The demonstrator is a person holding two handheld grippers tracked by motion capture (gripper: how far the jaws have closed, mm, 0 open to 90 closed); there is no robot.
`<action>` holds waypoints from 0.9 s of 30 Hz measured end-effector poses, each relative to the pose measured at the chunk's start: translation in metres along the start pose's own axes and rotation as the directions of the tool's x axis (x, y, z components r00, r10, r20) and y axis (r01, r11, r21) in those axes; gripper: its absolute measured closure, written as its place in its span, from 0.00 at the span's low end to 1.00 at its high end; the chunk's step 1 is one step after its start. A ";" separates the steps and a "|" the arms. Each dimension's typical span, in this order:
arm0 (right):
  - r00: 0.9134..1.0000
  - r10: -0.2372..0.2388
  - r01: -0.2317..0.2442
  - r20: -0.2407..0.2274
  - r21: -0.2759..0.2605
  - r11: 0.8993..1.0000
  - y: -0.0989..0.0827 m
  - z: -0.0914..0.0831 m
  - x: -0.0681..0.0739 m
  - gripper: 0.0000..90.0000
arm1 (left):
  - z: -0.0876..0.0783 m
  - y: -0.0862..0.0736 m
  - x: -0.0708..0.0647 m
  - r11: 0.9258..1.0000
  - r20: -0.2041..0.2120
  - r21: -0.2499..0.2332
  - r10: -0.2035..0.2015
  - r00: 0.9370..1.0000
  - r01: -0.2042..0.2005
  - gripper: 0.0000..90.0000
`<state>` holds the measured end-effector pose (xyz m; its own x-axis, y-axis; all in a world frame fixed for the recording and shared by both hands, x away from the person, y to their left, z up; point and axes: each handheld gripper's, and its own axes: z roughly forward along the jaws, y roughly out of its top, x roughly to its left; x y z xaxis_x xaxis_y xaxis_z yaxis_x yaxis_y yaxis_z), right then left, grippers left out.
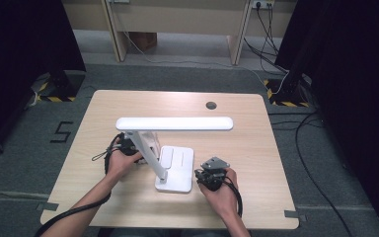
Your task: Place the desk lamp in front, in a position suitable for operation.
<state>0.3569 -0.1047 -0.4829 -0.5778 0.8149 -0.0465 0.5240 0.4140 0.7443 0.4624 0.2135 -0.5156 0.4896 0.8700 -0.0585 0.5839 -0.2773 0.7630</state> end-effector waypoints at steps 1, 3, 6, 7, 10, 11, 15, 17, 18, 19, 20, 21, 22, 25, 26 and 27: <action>1.000 -0.001 0.001 -0.001 -0.001 1.000 0.000 0.000 0.000 0.68 | 0.001 -0.001 -0.001 1.000 -0.004 0.005 0.008 1.000 -0.008 0.31; 1.000 -0.005 0.005 -0.003 -0.002 1.000 0.001 0.000 0.001 0.68 | 0.002 -0.002 -0.002 1.000 -0.008 0.004 0.016 1.000 -0.016 0.30; 1.000 -0.006 0.006 -0.003 -0.004 1.000 0.002 0.000 0.001 0.68 | 0.002 -0.003 -0.002 1.000 -0.006 -0.002 0.015 1.000 -0.015 0.30; 1.000 -0.007 0.007 -0.002 -0.004 1.000 0.003 0.000 0.002 0.68 | 0.002 -0.004 -0.002 1.000 -0.004 -0.007 0.022 1.000 -0.022 0.31; 1.000 -0.008 0.008 -0.004 -0.006 1.000 0.004 0.000 0.003 0.68 | 0.002 -0.005 -0.002 1.000 0.000 -0.024 0.017 1.000 -0.017 0.38; 1.000 -0.008 0.008 -0.004 -0.006 1.000 0.004 0.000 0.003 0.68 | 0.002 -0.005 -0.002 0.999 -0.002 -0.022 0.026 1.000 -0.026 0.38; 1.000 -0.010 0.010 -0.008 -0.006 1.000 0.005 0.001 0.004 0.68 | 0.000 -0.007 -0.004 0.999 0.005 -0.037 0.026 1.000 -0.026 0.52; 1.000 -0.011 0.011 -0.009 -0.005 1.000 0.005 0.000 0.005 0.68 | -0.001 -0.007 -0.004 0.999 0.003 -0.038 0.011 1.000 -0.011 0.63; 1.000 -0.010 0.010 -0.011 -0.003 1.000 0.005 0.000 0.006 0.68 | -0.002 -0.008 -0.004 0.999 0.003 -0.039 0.005 1.000 -0.004 0.68; 1.000 -0.012 0.012 -0.014 -0.003 1.000 0.005 0.000 0.006 0.68 | -0.002 -0.008 -0.003 0.999 0.005 -0.042 -0.001 1.000 0.001 0.79; 1.000 -0.012 0.012 -0.014 -0.003 1.000 0.005 0.000 0.006 0.68 | -0.003 -0.008 -0.003 0.999 0.009 -0.036 -0.005 1.000 0.005 0.79; 1.000 -0.012 0.012 -0.014 -0.003 1.000 0.006 0.000 0.006 0.68 | -0.003 -0.008 -0.002 0.999 0.016 -0.034 -0.015 1.000 0.015 0.82; 1.000 -0.009 0.009 -0.016 -0.001 1.000 0.006 0.000 0.006 0.68 | -0.005 -0.007 -0.001 1.000 0.019 -0.021 -0.017 1.000 0.017 0.85; 1.000 -0.007 0.007 -0.020 0.002 1.000 0.006 0.002 0.006 0.68 | -0.007 -0.008 0.000 0.999 0.039 -0.018 -0.030 0.999 0.031 0.91; 1.000 -0.005 0.005 -0.021 0.003 1.000 0.006 0.002 0.006 0.68 | -0.009 -0.008 0.001 0.999 0.049 -0.010 -0.035 0.998 0.036 0.91; 1.000 -0.008 0.008 -0.023 -0.001 1.000 0.006 0.003 0.006 0.68 | -0.011 -0.008 0.001 0.999 0.062 -0.008 -0.042 0.997 0.042 0.91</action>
<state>0.3584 -0.0961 -0.4802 -0.5961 0.8021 -0.0372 0.5190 0.4203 0.7443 0.4511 0.2215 -0.5150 0.5037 0.8540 -0.1298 0.5987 -0.2369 0.7652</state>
